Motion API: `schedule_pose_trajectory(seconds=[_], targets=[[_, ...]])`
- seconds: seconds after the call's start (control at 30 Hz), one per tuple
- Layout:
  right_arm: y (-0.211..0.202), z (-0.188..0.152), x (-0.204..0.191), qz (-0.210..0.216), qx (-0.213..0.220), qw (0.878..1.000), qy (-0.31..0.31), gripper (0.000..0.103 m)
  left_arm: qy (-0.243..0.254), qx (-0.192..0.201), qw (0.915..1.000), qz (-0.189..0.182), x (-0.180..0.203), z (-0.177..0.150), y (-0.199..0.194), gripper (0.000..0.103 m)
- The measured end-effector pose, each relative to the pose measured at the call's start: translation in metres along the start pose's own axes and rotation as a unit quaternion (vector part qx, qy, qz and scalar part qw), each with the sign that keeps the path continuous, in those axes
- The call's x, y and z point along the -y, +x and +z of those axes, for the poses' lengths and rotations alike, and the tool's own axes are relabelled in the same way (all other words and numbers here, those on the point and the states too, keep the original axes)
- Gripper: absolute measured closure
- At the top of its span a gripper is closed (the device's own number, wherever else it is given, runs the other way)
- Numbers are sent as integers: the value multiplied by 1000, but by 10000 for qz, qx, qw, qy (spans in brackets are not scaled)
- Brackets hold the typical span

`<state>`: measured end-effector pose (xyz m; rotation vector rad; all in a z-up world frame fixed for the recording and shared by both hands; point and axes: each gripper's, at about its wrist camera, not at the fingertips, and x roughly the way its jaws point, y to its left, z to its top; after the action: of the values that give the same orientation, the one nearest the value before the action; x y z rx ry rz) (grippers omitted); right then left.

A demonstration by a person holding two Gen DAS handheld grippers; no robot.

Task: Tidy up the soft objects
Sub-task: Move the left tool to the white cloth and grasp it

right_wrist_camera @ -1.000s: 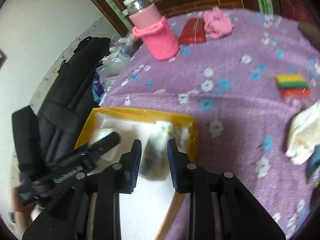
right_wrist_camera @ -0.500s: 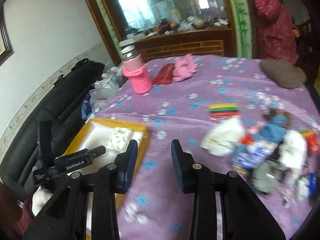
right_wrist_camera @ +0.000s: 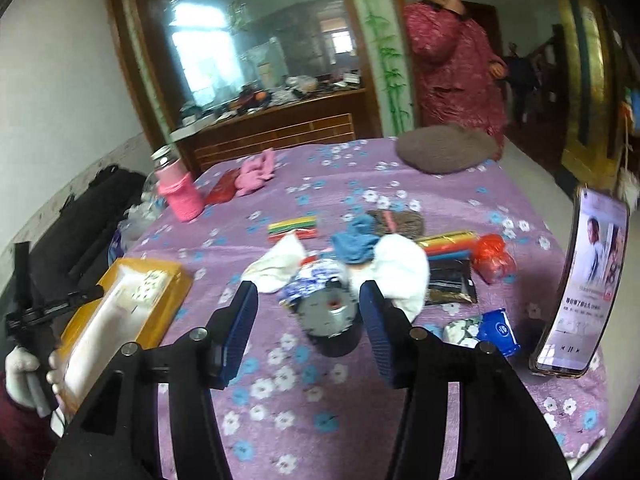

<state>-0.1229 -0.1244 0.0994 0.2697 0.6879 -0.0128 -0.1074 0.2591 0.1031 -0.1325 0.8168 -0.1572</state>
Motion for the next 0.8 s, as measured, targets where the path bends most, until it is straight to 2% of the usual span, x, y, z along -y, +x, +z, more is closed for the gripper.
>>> schedule_pose_trajectory(seconds=[0.1,0.23,0.3,0.4,0.57,0.73,0.8], targets=[[11,-3,18,-13,116,9997,212,52,510,76,9986,-99,55,12,1,20],[28,-8,34,-98,207,9991,348,52,896,-235,9952,-328,122,22,42,23],[34,-11,42,-155,252,9989,361,52,1075,-378,9930,-322,143,23,62,23],[38,-13,51,-222,347,9983,415,52,1497,-581,9863,-387,178,23,95,33],[37,-16,68,-216,517,9966,611,52,2196,-727,9727,-196,222,26,146,36],[30,-15,76,-195,683,9941,815,52,2491,-668,9662,-58,237,29,176,35],[30,-15,79,-231,690,9936,864,52,2521,-680,9653,-44,240,25,188,41]])
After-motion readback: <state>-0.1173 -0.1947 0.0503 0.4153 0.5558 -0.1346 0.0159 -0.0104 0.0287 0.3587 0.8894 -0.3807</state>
